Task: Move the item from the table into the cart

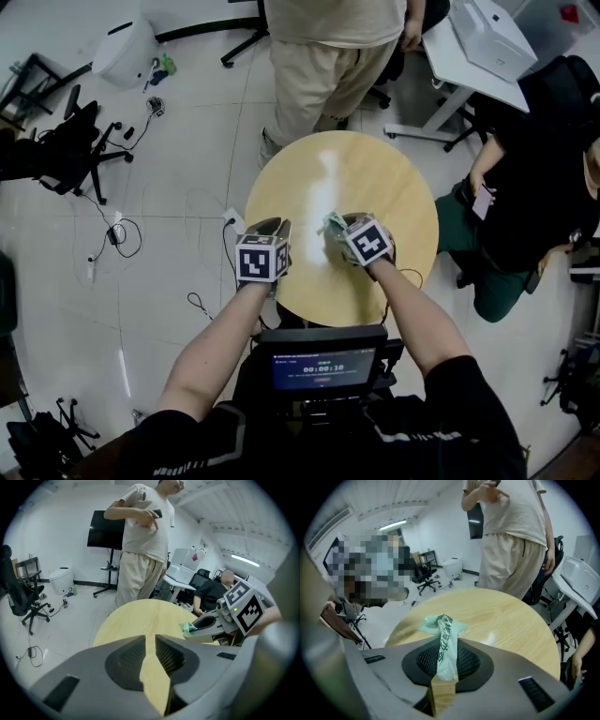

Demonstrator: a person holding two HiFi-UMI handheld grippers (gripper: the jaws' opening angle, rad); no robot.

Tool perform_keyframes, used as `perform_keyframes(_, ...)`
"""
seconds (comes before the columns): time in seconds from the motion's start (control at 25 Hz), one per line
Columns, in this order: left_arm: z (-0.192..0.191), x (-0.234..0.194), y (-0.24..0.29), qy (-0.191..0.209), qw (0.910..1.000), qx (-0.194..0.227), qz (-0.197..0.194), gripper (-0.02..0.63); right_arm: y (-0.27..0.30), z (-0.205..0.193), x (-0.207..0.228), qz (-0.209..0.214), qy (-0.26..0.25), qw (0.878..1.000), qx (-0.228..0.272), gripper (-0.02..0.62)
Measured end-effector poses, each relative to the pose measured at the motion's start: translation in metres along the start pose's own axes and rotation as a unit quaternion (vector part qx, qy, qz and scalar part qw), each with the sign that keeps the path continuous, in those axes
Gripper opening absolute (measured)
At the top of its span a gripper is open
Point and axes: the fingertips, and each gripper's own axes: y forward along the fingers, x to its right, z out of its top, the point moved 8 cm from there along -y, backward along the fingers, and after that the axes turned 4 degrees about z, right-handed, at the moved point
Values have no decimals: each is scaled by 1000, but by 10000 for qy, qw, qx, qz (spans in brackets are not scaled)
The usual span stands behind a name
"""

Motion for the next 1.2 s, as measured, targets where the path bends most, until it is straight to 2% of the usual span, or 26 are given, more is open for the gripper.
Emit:
perform_keyframes(0.12, 14, 17, -29, -67, 9990, 391, -205, 52, -50, 8, -16, -82, -147, 9987, 491, 29)
perform_keyframes(0.24, 32, 37, -69, 65, 9957, 851, -355, 10, -106, 22, -36, -239, -188, 9933, 1117, 29)
perform_keyframes(0.44, 45, 77, -131, 250, 9861, 1475, -720, 2, -195, 29, -68, -461, -126, 9765, 2104, 29)
perform_keyframes(0.52, 50, 96, -156, 328, 9809, 1711, -868, 2, -233, 28, -80, -582, -114, 9657, 2528, 29)
perform_keyframes(0.68, 75, 136, -192, 710, 9673, 2135, -1171, 2, -304, 24, -86, -921, -89, 9452, 3131, 29)
perform_keyframes(0.84, 88, 171, -200, 943, 9536, 2376, -1590, 2, -351, 13, -91, -1223, -63, 9279, 3521, 29)
perform_keyframes(1.04, 95, 203, -205, 1698, 9281, 2339, -2346, 2, -394, -5, -118, -1987, 402, 8960, 3951, 29)
perform_keyframes(1.2, 99, 226, -219, 2005, 9087, 2227, -2908, 2, -427, -25, -145, -2644, 729, 8676, 4148, 29)
